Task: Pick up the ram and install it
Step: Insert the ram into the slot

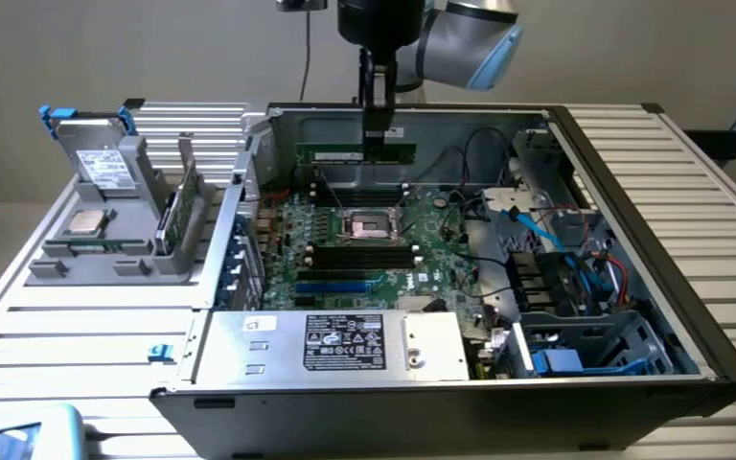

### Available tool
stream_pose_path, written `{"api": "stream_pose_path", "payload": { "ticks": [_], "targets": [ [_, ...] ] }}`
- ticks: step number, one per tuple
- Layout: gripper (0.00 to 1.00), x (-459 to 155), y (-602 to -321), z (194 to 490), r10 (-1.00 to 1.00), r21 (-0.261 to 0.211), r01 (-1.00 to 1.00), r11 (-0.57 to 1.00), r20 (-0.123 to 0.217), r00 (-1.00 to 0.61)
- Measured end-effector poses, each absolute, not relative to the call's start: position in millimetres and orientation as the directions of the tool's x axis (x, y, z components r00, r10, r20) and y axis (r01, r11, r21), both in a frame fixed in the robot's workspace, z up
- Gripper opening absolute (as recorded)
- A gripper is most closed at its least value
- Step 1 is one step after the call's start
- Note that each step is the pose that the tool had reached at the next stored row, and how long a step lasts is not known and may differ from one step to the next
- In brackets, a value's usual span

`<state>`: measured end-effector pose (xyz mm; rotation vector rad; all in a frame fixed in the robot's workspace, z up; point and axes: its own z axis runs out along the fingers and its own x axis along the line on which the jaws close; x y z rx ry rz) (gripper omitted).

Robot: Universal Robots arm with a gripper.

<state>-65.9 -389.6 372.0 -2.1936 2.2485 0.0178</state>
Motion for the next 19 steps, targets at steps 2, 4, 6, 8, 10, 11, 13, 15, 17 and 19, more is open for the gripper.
{"api": "stream_pose_path", "payload": {
  "ticks": [2,4,6,8,10,11,13,15,17,19],
  "targets": [
    [0.13,-66.0,-389.6,368.5,-1.0,0.008,-1.0,0.025,-0.007,-0.025],
    [0.13,-65.9,-389.6,364.8,-1.0,0.008,-1.0,0.024,-0.007,-0.024],
    [0.13,-65.9,-389.6,361.2,-1.0,0.008,-1.0,0.024,-0.007,-0.024],
    [0.13,-65.9,-389.6,357.5,-1.0,0.008,-1.0,0.024,-0.007,-0.024],
    [0.13,-65.8,-389.6,354.0,-1.0,0.008,-1.0,0.024,-0.007,-0.024],
    [0.13,-65.8,-389.6,352.1,-1.0,0.008,-1.0,0.024,-0.007,-0.024],
    [0.13,-65.8,-389.6,348.4,-1.0,0.008,-1.0,0.024,-0.007,-0.024],
    [0.13,-65.7,-389.7,345.6,-1.0,0.008,-1.0,0.024,-0.005,-0.024],
    [0.13,-65.7,-389.8,343.5,-1.0,0.008,-1.0,0.024,0.0,-0.024],
    [0.13,-65.7,-389.9,341.7,-1.0,0.008,-1.0,0.024,0.007,-0.024]
  ]
}}
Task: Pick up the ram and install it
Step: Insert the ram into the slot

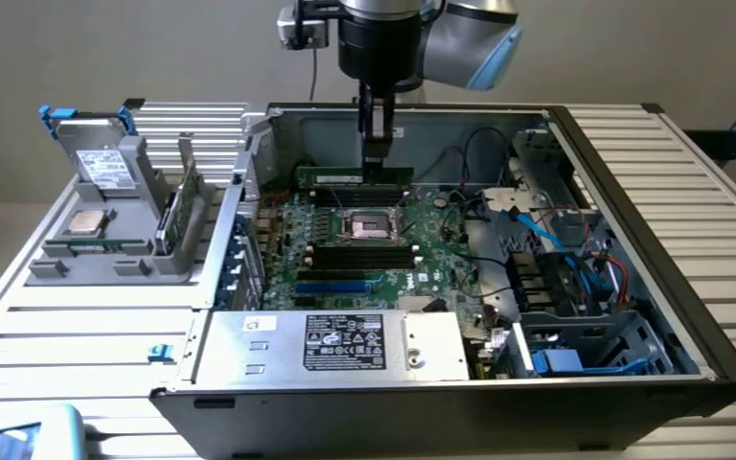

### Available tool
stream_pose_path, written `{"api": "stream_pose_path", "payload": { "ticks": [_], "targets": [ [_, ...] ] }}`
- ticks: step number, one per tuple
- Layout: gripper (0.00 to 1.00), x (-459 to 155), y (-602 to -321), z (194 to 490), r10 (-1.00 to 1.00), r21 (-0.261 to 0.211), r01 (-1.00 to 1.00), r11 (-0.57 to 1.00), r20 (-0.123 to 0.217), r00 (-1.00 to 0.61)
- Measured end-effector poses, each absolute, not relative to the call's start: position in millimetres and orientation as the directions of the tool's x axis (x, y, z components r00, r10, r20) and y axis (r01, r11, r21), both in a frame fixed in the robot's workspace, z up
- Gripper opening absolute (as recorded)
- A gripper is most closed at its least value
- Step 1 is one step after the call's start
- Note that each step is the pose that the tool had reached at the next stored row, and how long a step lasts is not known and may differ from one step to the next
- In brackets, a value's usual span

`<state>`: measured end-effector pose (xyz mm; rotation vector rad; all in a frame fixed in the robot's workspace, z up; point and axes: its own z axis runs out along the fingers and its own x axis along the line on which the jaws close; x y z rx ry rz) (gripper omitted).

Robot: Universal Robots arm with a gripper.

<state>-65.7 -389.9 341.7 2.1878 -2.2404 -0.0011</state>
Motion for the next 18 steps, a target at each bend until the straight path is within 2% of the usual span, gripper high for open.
{"api": "stream_pose_path", "payload": {
  "ticks": [5,18],
  "targets": [
    [0.13,-64.0,-390.0,335.2,-1.0,0.007,-1.0,0.024,0.018,-0.024],
    [0.13,-54.8,-395.4,311.5,-1.0,0.007,-1.0,0.023,0.019,-0.023]
  ]
}}
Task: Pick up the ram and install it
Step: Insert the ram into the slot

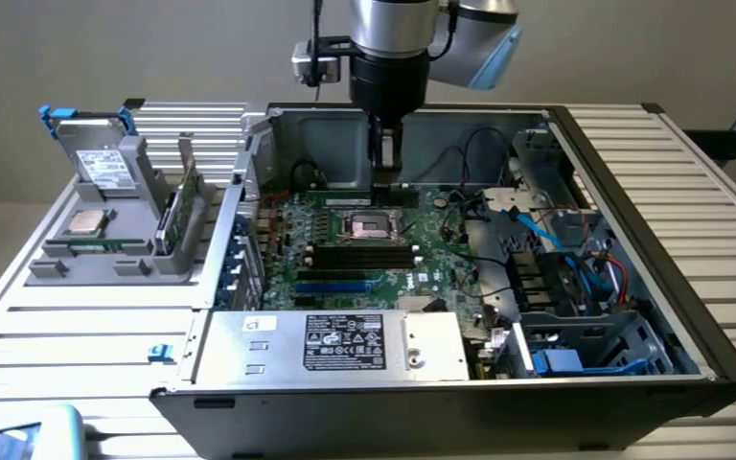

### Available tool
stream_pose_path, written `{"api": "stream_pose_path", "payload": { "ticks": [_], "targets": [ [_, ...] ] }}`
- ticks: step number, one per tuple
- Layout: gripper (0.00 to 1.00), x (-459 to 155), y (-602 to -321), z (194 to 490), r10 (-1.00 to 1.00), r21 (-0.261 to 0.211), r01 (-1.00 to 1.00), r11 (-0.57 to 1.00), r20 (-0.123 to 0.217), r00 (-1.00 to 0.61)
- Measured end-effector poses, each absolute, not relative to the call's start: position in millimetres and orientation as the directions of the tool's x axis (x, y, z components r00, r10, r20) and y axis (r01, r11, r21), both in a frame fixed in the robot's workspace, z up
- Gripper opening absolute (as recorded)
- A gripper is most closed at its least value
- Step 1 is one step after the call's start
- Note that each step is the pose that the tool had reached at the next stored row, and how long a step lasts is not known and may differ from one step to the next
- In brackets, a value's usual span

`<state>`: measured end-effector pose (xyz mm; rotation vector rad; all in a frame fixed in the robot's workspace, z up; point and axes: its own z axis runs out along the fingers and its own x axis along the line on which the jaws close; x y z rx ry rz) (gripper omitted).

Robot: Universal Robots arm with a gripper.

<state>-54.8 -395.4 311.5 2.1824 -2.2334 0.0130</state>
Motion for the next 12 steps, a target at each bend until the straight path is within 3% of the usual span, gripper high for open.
{"api": "stream_pose_path", "payload": {
  "ticks": [12],
  "targets": [
    [0.13,-53.5,-405.6,289.7,-1.0,0.007,-1.0,0.023,0.019,-0.023]
  ]
}}
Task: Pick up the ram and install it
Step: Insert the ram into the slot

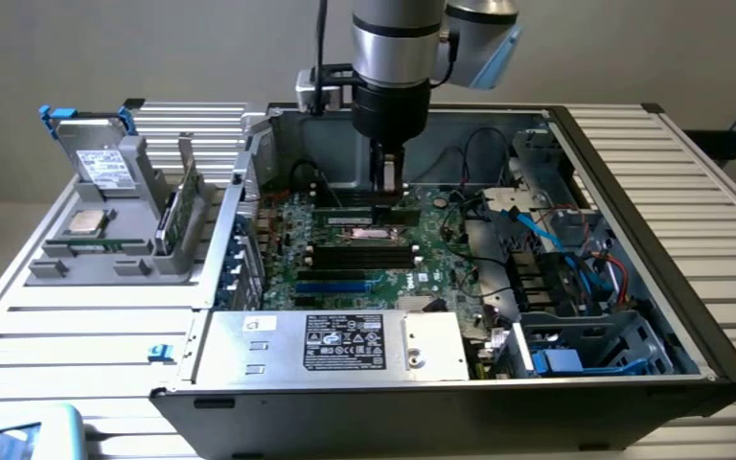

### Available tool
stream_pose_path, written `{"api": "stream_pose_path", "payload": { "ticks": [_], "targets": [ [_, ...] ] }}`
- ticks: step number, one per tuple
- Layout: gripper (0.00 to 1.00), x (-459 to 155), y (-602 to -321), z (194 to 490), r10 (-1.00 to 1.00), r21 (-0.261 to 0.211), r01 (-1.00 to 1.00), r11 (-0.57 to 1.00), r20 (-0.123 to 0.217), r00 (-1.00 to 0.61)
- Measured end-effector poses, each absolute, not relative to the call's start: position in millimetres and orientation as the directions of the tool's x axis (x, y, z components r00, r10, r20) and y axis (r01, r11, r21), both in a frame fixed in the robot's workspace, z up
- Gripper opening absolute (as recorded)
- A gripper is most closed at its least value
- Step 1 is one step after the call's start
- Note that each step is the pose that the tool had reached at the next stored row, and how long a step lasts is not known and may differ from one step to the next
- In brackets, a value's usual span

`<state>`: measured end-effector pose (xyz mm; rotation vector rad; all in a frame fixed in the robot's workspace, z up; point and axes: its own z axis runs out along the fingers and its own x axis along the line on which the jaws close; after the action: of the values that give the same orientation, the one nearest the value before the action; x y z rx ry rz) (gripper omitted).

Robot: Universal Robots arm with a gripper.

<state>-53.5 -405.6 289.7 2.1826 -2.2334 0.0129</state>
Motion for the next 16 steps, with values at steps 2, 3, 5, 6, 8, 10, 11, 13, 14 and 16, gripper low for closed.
{"api": "stream_pose_path", "payload": {
  "ticks": [2,3,5,6,8,10,11,13,14,16],
  "targets": [
    [0.13,-53.5,-405.6,286.1,-1.0,0.007,-1.0,0.023,0.019,-0.023],
    [0.13,-53.5,-405.6,284.3,-1.0,0.007,-1.0,0.023,0.018,-0.023],
    [0.13,-53.5,-405.6,280.7,-1.0,0.007,-1.0,0.023,0.018,-0.023],
    [0.13,-53.5,-405.5,278.8,-1.0,0.007,-1.0,0.022,0.018,-0.022],
    [0.13,-53.5,-405.4,275.2,-1.0,0.007,-1.0,0.019,0.018,-0.019],
    [0.13,-53.6,-405.3,271.6,-1.0,0.007,-1.0,0.014,0.018,-0.013],
    [0.13,-53.7,-405.2,269.8,-1.0,0.007,-1.0,0.008,0.018,-0.008],
    [0.13,-53.9,-404.9,266.3,-1.0,0.007,-1.0,-0.009,0.018,0.009],
    [0.13,-53.9,-404.8,265.2,-1.0,0.007,-1.0,-0.017,0.018,0.017],
    [0.13,-53.9,-404.8,264.9,-1.0,0.007,-1.0,-0.023,0.019,0.023]
  ]
}}
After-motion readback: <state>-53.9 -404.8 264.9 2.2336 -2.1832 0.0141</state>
